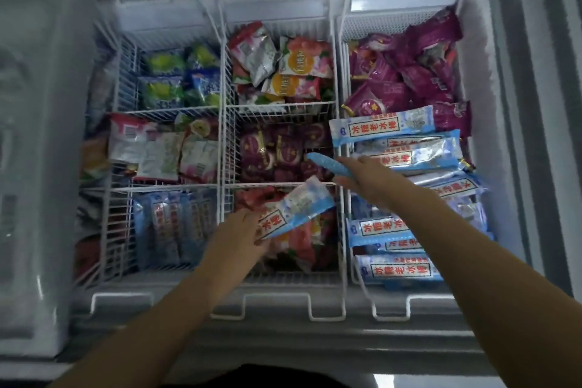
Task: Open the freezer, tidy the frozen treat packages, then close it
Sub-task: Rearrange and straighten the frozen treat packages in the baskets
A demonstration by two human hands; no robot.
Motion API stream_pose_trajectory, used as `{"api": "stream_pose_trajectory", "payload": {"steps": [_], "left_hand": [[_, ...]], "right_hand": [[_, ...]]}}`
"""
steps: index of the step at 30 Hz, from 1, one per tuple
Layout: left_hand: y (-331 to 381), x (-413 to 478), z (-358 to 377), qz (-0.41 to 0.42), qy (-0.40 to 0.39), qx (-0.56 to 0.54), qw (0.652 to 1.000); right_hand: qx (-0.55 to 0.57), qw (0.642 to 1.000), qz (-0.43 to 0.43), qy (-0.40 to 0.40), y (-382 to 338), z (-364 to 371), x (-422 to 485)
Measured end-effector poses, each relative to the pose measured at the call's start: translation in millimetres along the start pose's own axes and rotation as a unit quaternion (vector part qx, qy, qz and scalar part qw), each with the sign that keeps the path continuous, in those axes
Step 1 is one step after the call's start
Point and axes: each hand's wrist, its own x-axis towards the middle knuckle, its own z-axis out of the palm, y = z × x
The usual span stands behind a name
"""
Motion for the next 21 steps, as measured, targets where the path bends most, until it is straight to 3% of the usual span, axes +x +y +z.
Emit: {"api": "stream_pose_trajectory", "payload": {"steps": [4, 9, 12, 15, 21], "left_hand": [[-76, -35, -23, -0.157, 0.048, -0.139, 0.977], [-165, -47, -31, -0.298, 0.031, -0.160, 0.941], [-200, -36, -27, -0.329, 0.010, -0.153, 0.932], [-224, -19, -14, -0.335, 0.006, -0.140, 0.932], [-262, 17, 32, -0.339, -0.085, -0.081, 0.934]], "right_hand": [[-0.022, 0.998, -0.045, -0.050, -62, 27, 20], [-0.144, 0.972, -0.175, -0.064, -158, 62, 37], [-0.279, 0.916, -0.287, -0.027, -217, 98, 55], [-0.331, 0.875, -0.353, -0.029, -263, 140, 74], [-0.327, 0.876, -0.330, -0.128, -299, 214, 117]]}}
